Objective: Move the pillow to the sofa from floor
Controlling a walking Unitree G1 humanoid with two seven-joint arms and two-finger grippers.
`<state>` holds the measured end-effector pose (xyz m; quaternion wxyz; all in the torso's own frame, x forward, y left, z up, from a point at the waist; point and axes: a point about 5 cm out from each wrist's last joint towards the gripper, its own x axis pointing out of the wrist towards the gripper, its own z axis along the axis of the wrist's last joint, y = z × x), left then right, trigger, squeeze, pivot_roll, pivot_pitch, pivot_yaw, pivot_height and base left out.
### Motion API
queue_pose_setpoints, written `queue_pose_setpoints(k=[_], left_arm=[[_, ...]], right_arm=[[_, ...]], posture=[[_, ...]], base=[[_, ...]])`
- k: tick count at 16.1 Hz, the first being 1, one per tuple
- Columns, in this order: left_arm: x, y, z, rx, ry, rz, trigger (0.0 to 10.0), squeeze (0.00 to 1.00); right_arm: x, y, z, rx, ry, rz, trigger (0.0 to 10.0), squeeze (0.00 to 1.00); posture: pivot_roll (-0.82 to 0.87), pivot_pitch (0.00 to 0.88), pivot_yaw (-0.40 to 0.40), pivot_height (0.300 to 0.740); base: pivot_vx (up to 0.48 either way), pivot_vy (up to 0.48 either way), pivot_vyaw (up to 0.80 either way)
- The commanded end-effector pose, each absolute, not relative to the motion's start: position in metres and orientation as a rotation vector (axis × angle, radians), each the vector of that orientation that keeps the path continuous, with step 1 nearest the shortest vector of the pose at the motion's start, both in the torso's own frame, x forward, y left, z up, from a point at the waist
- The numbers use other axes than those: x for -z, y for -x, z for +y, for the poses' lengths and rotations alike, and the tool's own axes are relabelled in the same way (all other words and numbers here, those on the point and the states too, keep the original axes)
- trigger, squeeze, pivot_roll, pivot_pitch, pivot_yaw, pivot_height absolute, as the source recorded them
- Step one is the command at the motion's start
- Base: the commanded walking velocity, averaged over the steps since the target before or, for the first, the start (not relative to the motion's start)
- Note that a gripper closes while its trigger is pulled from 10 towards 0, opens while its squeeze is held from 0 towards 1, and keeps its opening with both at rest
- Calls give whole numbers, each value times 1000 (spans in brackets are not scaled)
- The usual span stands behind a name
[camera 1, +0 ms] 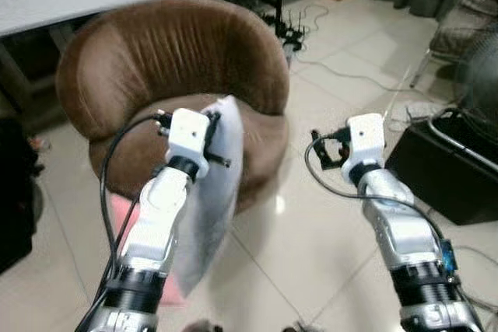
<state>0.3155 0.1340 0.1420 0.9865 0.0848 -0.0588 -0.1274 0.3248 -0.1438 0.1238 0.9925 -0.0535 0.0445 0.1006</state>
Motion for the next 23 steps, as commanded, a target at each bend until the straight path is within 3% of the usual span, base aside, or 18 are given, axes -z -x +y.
queue_pose_setpoints(k=[1,7,10,13,20,23], left_arm=[[-155,-318,132,251,-173,-178,10000,0],[-155,-317,134,240,-175,-182,10000,0],[-154,-317,131,272,-121,-172,10000,0],[-152,-316,129,274,-122,-152,10000,0],[-153,-316,132,268,-145,-167,10000,0],[-153,-316,133,271,-142,-170,10000,0]], right_arm=[[-126,-325,-142,-220,119,78,10000,0],[-124,-325,-136,-249,132,76,10000,0],[-125,-325,-135,-252,126,75,10000,0],[-124,-325,-138,-225,76,81,10000,0],[-121,-327,-140,-193,41,110,10000,0],[-120,-327,-140,-200,46,109,10000,0]], posture=[[18,0,46,740],[29,0,29,740],[30,0,28,740],[30,0,29,740],[33,0,25,740],[33,0,25,740]], base=[[0,-442,406],[0,-444,577],[0,-100,800],[0,480,0],[0,0,0],[277,0,-690]])
